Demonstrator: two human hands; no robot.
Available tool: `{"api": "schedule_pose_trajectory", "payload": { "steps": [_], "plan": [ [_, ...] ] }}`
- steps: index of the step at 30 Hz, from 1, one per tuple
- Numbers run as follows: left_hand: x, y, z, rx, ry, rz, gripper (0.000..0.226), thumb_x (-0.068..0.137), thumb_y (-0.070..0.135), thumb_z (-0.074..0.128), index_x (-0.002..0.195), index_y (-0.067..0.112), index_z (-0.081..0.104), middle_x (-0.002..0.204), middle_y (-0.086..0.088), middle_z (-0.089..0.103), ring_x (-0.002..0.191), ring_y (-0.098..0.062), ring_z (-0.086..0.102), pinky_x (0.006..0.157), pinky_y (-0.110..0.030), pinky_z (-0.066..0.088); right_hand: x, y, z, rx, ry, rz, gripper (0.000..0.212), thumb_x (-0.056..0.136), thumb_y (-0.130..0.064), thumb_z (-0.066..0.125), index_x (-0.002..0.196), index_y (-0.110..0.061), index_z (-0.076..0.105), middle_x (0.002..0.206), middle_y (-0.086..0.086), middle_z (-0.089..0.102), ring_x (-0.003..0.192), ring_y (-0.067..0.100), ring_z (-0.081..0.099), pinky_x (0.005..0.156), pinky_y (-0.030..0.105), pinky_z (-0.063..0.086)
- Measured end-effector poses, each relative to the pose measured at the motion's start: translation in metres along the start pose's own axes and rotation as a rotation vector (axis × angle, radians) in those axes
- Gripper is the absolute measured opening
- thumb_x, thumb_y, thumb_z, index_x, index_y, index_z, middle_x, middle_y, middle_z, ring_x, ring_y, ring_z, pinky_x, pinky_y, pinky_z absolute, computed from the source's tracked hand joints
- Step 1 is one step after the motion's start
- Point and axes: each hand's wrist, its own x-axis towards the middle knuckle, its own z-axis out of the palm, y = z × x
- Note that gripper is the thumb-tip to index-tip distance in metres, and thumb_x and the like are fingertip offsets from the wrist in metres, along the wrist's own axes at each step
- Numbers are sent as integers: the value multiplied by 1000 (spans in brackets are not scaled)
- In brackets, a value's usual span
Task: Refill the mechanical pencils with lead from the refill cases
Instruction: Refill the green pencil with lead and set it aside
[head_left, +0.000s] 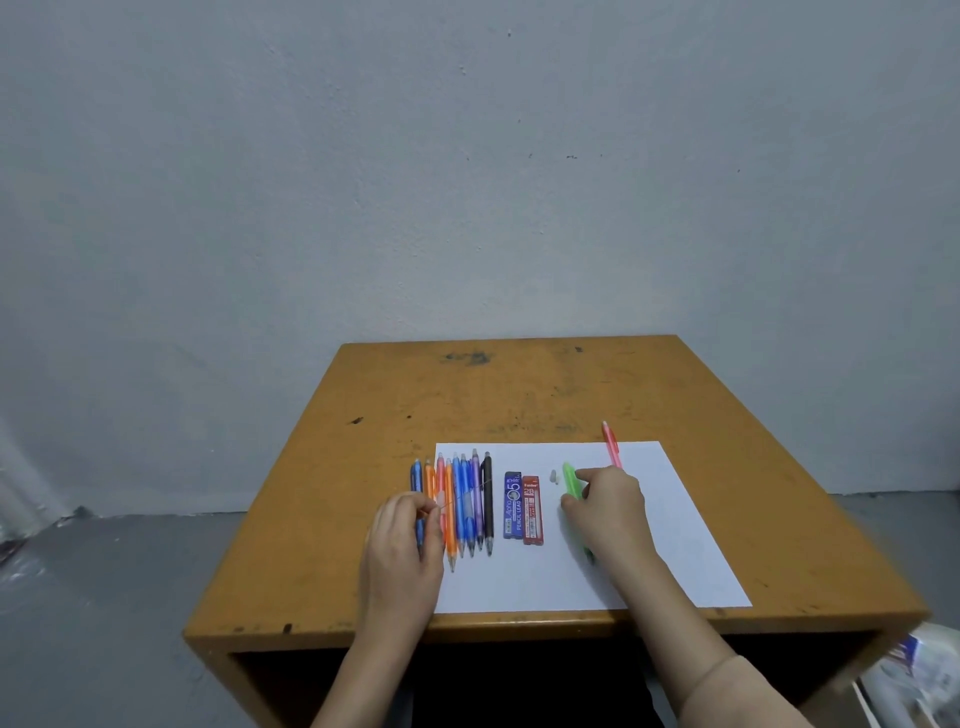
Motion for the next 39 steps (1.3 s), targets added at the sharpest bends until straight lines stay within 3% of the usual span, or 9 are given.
{"api": "schedule_pose_trajectory", "payload": {
  "steps": [3, 7, 11, 16, 21, 25, 32, 35, 39],
  "plan": [
    [0, 0, 0, -1, -6, -5, 32, 83, 45, 43, 99, 19, 55, 101, 11, 55, 94, 4, 52, 65, -9, 42, 2, -2, 2, 0, -4, 23, 23, 87, -13, 63, 106, -2, 69, 93, 9, 68, 72, 14, 61, 66, 27, 54],
    [1, 1, 1, 5, -12, -6, 33, 83, 45, 43, 100, 20, 55, 101, 11, 54, 94, 6, 52, 63, -9, 42, 2, -4, -3, 50, -11, 21, 36, 86, -13, 65, 120, -4, 64, 103, 8, 69, 74, 12, 56, 67, 21, 45],
    [1, 0, 1, 3, -14, -5, 35, 82, 46, 43, 101, 19, 55, 102, 12, 54, 95, 6, 52, 63, -7, 41, 0, -5, -12, 163, -4, 21, 39, 83, -12, 67, 122, -9, 64, 80, 1, 64, 67, 8, 55, 67, 21, 42],
    [0, -3, 2, 2, -9, 13, 33, 83, 43, 46, 100, 18, 56, 101, 10, 55, 94, 4, 53, 64, -10, 44, -6, -10, -23, 295, -23, -6, 37, 83, -11, 68, 120, -12, 66, 73, -2, 63, 63, 9, 54, 55, 16, 40],
    [1, -2, 2, -5, 1, 29, 33, 84, 43, 45, 100, 16, 57, 101, 11, 55, 95, 4, 53, 65, -10, 43, -11, -16, -30, 350, -77, -123, 35, 82, -8, 67, 117, -13, 68, 67, 0, 59, 60, 9, 50, 57, 20, 39],
    [0, -4, 2, -7, 1, 31, 31, 85, 43, 45, 100, 18, 57, 101, 10, 56, 95, 2, 54, 64, -13, 47, -11, -16, -30, 292, -121, -243, 29, 83, -12, 67, 111, -17, 71, 74, 0, 55, 66, 11, 48, 59, 23, 38],
    [0, -3, 1, -29, -3, 53, 33, 84, 46, 43, 100, 20, 56, 102, 12, 55, 105, 3, 50, 63, -13, 48, -9, -16, -32, 147, -273, -376, 21, 92, -37, 58, 110, -35, 70, 93, -11, 60, 72, 3, 49, 68, 28, 43],
    [0, -1, 0, -43, -5, 65, 31, 84, 45, 44, 100, 21, 55, 102, 11, 55, 107, 4, 48, 61, -9, 46, -10, -19, -35, -10, -313, -437, 22, 94, -38, 54, 111, -38, 68, 91, -19, 55, 80, 1, 50, 67, 26, 43],
    [0, 0, -2, -65, -16, 125, 36, 85, 46, 41, 97, 17, 58, 99, 8, 57, 106, 5, 48, 68, 0, 41, -9, -23, -36, -91, -345, -470, 17, 93, -39, 55, 105, -40, 67, 101, -11, 57, 92, 8, 54, 75, 36, 52]
  ]
}}
